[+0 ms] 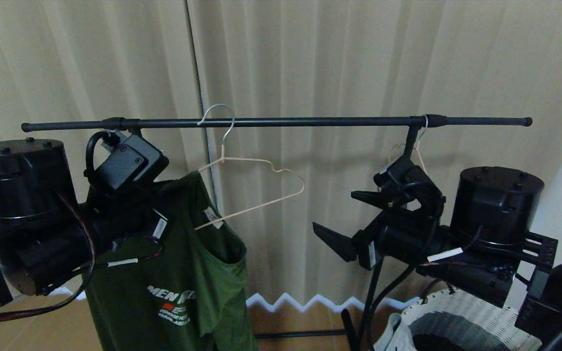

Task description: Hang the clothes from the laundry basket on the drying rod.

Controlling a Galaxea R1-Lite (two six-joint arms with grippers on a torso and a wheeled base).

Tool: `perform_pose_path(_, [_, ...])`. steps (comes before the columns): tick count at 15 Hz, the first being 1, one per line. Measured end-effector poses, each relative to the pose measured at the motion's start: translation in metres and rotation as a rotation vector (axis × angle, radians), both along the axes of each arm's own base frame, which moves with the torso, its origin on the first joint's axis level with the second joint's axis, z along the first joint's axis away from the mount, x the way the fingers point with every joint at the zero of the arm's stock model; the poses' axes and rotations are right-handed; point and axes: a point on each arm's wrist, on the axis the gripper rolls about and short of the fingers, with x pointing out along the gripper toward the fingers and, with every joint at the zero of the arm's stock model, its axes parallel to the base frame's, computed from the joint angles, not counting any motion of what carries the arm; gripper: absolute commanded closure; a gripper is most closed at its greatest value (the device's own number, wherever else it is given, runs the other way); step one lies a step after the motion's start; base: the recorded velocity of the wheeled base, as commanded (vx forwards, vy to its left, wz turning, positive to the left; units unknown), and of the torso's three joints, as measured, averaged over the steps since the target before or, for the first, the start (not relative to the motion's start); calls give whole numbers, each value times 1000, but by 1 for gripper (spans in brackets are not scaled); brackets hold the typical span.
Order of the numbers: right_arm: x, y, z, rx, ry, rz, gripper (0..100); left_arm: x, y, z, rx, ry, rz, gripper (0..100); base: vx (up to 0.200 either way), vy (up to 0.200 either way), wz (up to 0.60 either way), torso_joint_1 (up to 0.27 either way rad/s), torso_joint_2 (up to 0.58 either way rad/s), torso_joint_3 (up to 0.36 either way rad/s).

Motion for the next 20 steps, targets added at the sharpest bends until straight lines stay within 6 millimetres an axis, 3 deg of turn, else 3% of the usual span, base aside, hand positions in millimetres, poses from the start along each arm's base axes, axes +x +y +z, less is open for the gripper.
perform_pose_path(5, [-7,11,-17,-11,22,44,0,0,-3,10,-57,-80,-16,100,0,0,0,0,0,0])
perform_pose_path(9, [-9,39,-31,5,47,100,0,-2,-6,12,-65,-97,-33,100,0,0,0,0,0,0])
perform_pose_path(15, [13,78,-45,4,41,99,0,-17,-17,21,-82,-126,-99,100,0,0,0,0,0,0])
perform_pose_path(20, [30,89,-61,-13,56,81,0,-31,-21,22,-90,-132,-144,100,0,0,0,0,0,0])
